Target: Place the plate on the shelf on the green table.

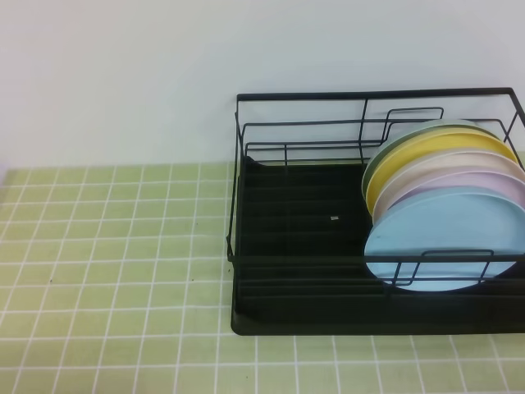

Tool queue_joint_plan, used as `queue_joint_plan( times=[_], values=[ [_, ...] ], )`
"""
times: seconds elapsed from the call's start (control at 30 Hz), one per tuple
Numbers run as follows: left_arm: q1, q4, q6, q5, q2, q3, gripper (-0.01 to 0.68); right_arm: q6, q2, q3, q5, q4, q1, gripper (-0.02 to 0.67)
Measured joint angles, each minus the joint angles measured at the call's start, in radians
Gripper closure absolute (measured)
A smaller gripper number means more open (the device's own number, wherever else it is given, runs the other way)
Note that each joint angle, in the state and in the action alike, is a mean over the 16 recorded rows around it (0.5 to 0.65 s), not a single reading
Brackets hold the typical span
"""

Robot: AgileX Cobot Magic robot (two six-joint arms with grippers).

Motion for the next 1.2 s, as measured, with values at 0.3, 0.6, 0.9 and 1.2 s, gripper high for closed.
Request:
queue_joint_plan(
  times=[0.3, 0.6, 0.9, 1.2],
  values=[
    [0.0, 0.0, 0.0, 0.0, 0.0, 0.0, 0.673, -0.001, 0.001, 0.0, 0.0, 0.004, 0.0, 0.652],
    [0.0, 0.0, 0.0, 0.001, 0.0, 0.0, 0.673, -0.004, 0.002, 0.0, -0.001, 0.005, 0.0, 0.652],
    [0.0, 0.0, 0.0, 0.0, 0.0, 0.0, 0.673, -0.007, 0.002, 0.0, -0.001, 0.005, 0.0, 0.652],
    [0.0, 0.0, 0.0, 0.0, 0.0, 0.0, 0.673, -0.007, 0.002, 0.0, -0.001, 0.005, 0.0, 0.652]
  ],
)
